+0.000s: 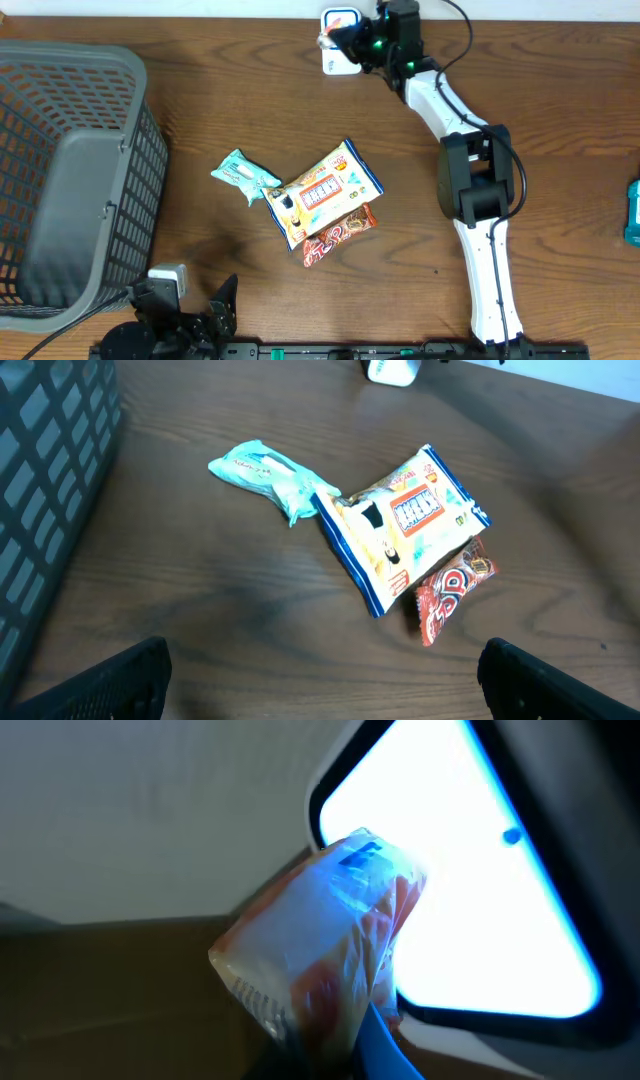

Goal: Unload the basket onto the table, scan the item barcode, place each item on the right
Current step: 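Hold the orange pack in front of the white scanner, then carry the orange pack right and drop it at the right edge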

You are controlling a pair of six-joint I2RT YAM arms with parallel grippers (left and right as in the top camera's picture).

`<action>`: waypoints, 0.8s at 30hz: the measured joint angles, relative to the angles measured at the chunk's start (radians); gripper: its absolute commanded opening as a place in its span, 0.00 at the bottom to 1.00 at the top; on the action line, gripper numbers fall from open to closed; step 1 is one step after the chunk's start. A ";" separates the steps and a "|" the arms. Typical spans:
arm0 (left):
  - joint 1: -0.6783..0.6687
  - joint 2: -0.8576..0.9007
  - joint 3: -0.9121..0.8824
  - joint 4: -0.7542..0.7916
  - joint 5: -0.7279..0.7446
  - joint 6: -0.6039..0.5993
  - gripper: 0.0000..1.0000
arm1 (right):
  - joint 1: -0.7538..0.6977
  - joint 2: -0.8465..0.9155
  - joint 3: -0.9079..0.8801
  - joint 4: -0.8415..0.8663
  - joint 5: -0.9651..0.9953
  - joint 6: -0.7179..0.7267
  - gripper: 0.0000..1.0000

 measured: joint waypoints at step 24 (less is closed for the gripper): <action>0.000 0.000 0.000 0.000 0.000 0.000 0.98 | -0.409 -0.589 0.024 -1.172 0.903 -0.602 0.01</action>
